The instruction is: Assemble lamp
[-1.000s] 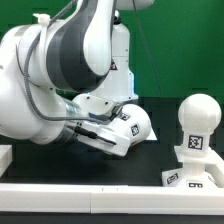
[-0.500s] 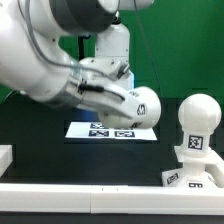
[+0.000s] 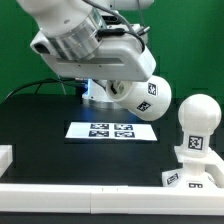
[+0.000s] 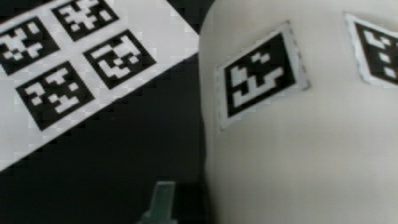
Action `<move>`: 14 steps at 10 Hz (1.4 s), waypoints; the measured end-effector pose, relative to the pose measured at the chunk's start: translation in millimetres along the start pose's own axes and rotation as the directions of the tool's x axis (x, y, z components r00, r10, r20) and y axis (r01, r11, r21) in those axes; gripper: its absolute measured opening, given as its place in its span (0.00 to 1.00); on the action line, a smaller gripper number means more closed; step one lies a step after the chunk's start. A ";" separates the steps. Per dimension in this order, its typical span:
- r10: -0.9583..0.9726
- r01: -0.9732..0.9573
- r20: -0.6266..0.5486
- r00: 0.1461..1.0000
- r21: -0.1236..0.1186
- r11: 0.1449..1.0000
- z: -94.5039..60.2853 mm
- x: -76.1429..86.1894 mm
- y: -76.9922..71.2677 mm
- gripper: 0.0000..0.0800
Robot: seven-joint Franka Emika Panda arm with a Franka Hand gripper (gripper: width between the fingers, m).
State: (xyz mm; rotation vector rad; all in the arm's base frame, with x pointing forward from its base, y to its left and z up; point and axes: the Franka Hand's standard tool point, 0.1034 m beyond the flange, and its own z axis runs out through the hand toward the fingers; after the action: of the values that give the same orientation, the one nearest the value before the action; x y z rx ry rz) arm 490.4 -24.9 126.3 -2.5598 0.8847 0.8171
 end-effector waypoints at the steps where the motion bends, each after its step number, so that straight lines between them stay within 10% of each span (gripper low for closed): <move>1: -0.008 0.009 -0.084 0.996 0.011 1.000 -2.6 5.2 -4.7 0.06; 2: -0.035 0.037 -0.161 0.986 0.013 0.999 -8.2 2.1 -9.2 0.06; 6: -0.296 0.236 -0.472 0.831 -0.183 0.954 -77.0 -26.4 -50.5 0.06; 10: -0.317 0.253 -0.527 0.789 -0.193 0.948 -74.3 -23.7 -46.9 0.06; 14: -0.420 0.321 -0.536 0.733 -0.271 0.907 -137.7 -5.5 -89.8 0.06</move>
Offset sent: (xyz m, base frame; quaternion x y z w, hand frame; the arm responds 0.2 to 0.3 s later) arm 0.0141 -0.0150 0.0727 -0.0982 0.2119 -0.1267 0.9641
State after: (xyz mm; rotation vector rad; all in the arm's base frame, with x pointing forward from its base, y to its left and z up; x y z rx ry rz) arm 601.4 -16.6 247.4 -3.0438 0.4077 -0.0471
